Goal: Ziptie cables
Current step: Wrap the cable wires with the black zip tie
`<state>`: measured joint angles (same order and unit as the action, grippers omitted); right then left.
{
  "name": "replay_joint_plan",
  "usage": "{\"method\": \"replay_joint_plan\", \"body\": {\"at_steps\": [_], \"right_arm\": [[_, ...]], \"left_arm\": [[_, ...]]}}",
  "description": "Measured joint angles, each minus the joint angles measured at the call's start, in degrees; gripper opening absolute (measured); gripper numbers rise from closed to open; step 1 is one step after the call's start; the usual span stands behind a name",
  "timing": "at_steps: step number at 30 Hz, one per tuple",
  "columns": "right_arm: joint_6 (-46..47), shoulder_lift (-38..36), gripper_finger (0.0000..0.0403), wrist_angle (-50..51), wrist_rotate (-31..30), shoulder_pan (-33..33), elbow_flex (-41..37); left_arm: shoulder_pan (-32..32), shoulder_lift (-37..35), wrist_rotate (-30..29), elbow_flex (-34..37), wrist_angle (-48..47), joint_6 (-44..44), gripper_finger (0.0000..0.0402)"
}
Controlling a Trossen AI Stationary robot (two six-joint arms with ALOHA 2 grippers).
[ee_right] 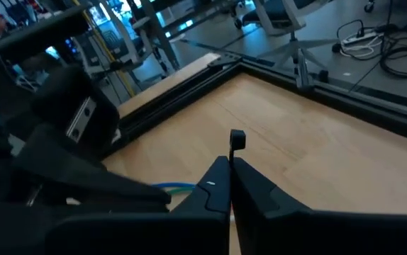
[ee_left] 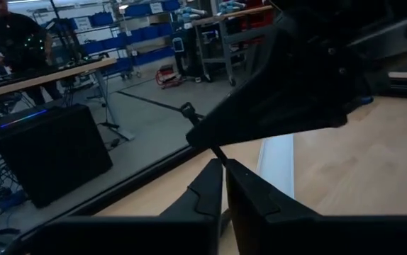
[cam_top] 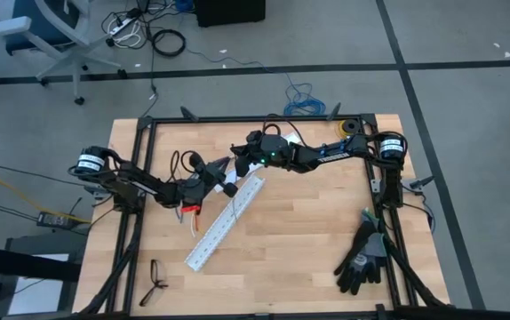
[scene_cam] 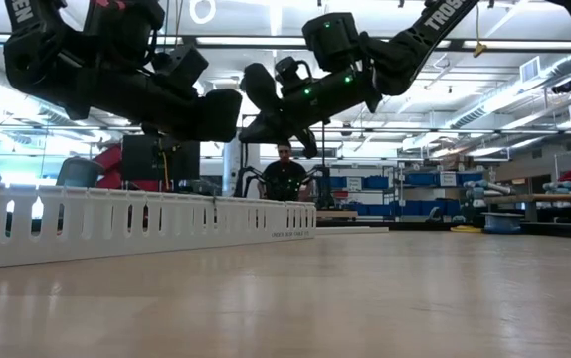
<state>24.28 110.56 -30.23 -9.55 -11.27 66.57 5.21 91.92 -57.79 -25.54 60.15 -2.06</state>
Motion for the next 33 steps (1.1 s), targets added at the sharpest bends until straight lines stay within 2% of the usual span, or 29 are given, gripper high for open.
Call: {"method": "replay_joint_plan", "body": {"at_steps": [5, 9, 13, 17, 22, 25, 33], "right_arm": [[-1.0, 0.0, 0.0, 2.3, 2.4, 0.0, 0.0], [-2.0, -1.1, 0.0, 6.2, 3.8, 0.1, 0.0], [-3.8, -5.0, 0.0, 8.5, 3.2, 0.3, -2.3], [-4.4, -9.6, 0.0, 8.5, 3.5, 0.3, -6.8], [-4.6, -11.4, 0.0, 2.7, 10.8, 0.3, -11.0], [-4.8, -10.7, 0.0, -2.1, 14.0, 0.4, -11.5], [-5.8, -9.4, 0.0, -5.4, 18.7, 1.0, -11.6]], "left_arm": [[0.0, 0.0, 4.0, 0.5, -0.2, 1.6, 0.0066], [-0.1, -0.4, 9.7, 2.7, 0.3, 6.6, 0.01], [-1.6, -1.4, 20.2, 8.4, 9.0, 11.8, 0.0119], [-5.0, -1.4, 30.8, 14.2, 17.7, 15.7, 0.0121], [-8.9, -1.2, 45.6, 13.7, 16.8, 20.3, 0.0112], [-9.9, -0.5, 47.9, 11.3, 16.0, 19.8, 0.0102], [-11.2, -0.4, 48.0, 9.4, 16.2, 17.3, 0.009]]}}
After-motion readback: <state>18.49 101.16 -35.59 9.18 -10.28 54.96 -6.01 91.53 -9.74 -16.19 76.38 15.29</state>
